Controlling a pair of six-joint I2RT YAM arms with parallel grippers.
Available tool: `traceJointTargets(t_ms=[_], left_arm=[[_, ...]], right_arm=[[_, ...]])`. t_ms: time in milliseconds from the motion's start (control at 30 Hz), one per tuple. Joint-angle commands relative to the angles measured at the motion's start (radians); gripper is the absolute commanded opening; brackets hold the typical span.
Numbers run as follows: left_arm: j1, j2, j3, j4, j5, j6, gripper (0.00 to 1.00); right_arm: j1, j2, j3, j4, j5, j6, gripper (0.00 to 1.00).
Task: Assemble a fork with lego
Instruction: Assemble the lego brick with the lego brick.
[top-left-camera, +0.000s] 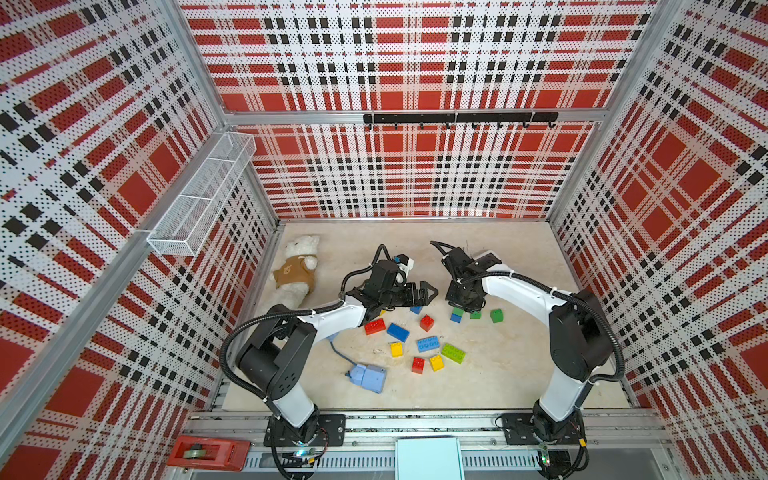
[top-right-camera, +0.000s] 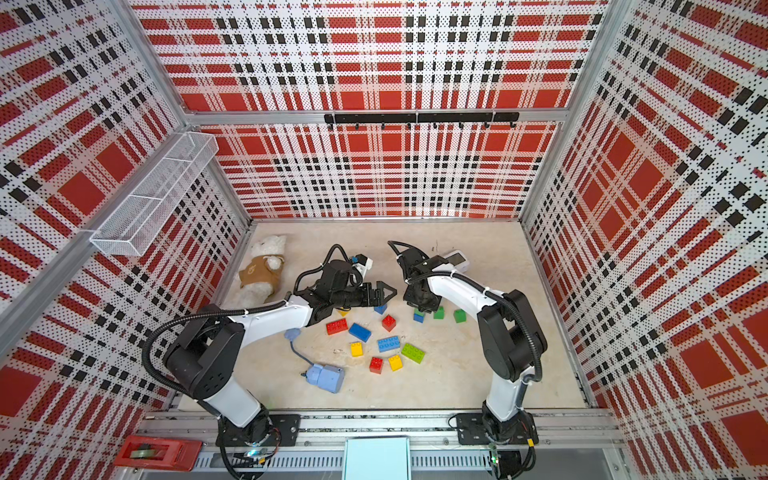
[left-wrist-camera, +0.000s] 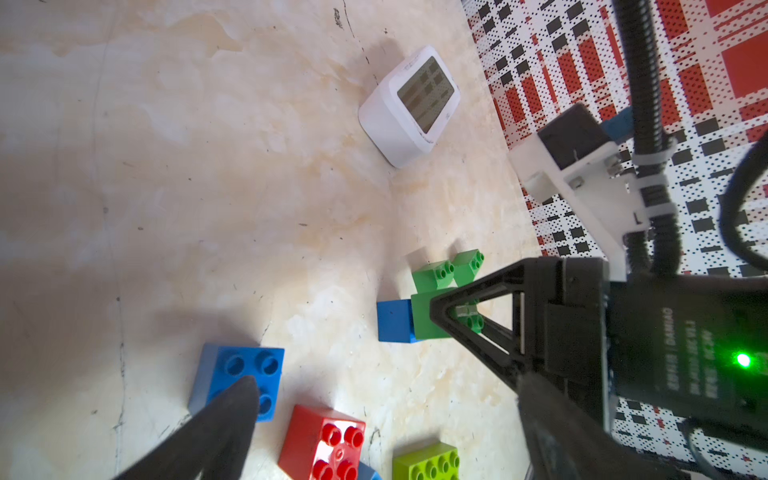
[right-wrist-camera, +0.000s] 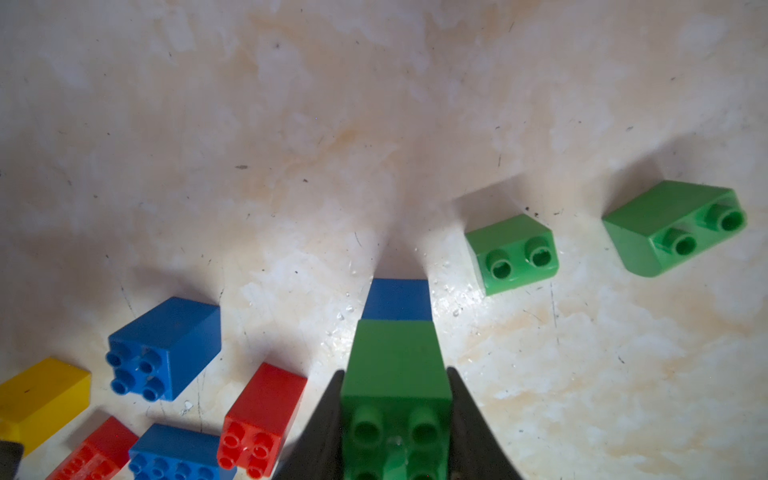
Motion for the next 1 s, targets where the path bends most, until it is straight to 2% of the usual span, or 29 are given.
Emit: traceJointTargets(t_ms=[0, 400, 633, 967], left_arm=[[0.006, -0.008, -0.007, -0.007, -0.009, 0.016, 1.00], [0.028, -0.041, -0.046, -0.006, -0.026, 0.022, 1.00], [0.041, -0.051, -0.051, -0.004, -0.028, 0.021, 1.00], [0.054, -0.070, -0.070, -0.005, -0.017, 0.025, 1.00]], right_arm=[[0.025, 0.062, -0.010, -0.032, 0.002, 0.004, 0.01], [0.061, 0.065, -0.057, -0.040, 0.051, 0.028, 0.00], [0.072, 0.087, -0.061, -0.026, -0.005, 0.014, 0.00], [0.049, 0.107, -0.076, -0.031, -0.050, -0.090, 0.00]])
